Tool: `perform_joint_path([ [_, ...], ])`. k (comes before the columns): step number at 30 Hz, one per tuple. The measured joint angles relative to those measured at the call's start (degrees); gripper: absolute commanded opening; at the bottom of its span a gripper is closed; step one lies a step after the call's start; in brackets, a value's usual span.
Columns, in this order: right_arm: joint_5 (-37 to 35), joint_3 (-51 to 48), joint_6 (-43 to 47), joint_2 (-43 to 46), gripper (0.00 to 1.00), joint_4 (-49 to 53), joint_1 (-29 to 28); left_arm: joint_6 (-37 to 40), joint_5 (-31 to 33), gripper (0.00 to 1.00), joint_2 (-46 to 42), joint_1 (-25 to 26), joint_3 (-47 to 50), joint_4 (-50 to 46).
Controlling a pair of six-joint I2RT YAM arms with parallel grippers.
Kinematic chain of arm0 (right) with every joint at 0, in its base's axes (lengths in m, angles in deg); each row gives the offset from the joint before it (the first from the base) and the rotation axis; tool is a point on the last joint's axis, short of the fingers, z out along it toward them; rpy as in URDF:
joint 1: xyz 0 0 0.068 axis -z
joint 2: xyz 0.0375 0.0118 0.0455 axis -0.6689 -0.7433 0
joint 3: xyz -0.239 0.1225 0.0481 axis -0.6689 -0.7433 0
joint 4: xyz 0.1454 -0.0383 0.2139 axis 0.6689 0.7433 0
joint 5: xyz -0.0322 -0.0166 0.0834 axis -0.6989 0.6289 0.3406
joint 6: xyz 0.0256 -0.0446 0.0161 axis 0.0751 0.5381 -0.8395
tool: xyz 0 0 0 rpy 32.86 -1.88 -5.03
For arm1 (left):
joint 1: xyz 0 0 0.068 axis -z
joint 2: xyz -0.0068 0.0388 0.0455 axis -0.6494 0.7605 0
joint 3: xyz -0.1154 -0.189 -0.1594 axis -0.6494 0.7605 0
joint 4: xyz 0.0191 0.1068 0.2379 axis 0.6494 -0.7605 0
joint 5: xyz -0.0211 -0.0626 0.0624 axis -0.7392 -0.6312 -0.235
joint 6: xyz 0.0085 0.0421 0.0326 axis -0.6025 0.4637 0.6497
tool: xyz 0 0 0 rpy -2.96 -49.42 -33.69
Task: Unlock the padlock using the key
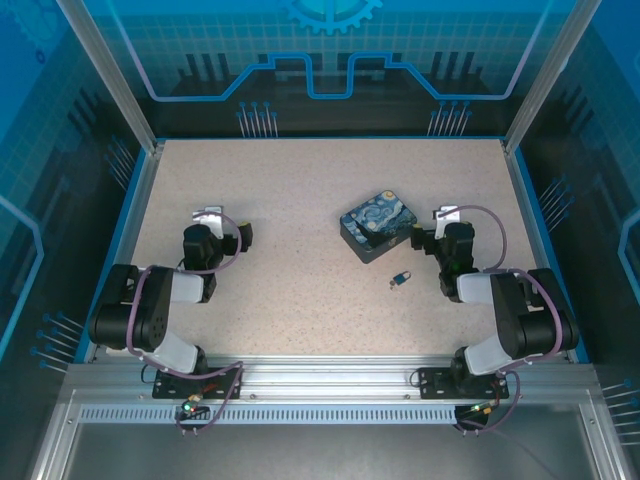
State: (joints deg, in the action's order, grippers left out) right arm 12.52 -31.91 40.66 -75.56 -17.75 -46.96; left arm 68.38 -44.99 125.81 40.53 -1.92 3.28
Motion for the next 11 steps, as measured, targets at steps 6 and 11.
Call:
perform_joint_path([
  [6,1.3,0.1,0.0,0.0,1.0,0.0,0.2,0.0,0.0,0.99,0.0,0.0,0.0,0.0],
  [11,6.6,0.8,0.7,0.0,1.0,0.7,0.9,0.0,0.0,0.99,0.0,0.0,0.0,0.0],
])
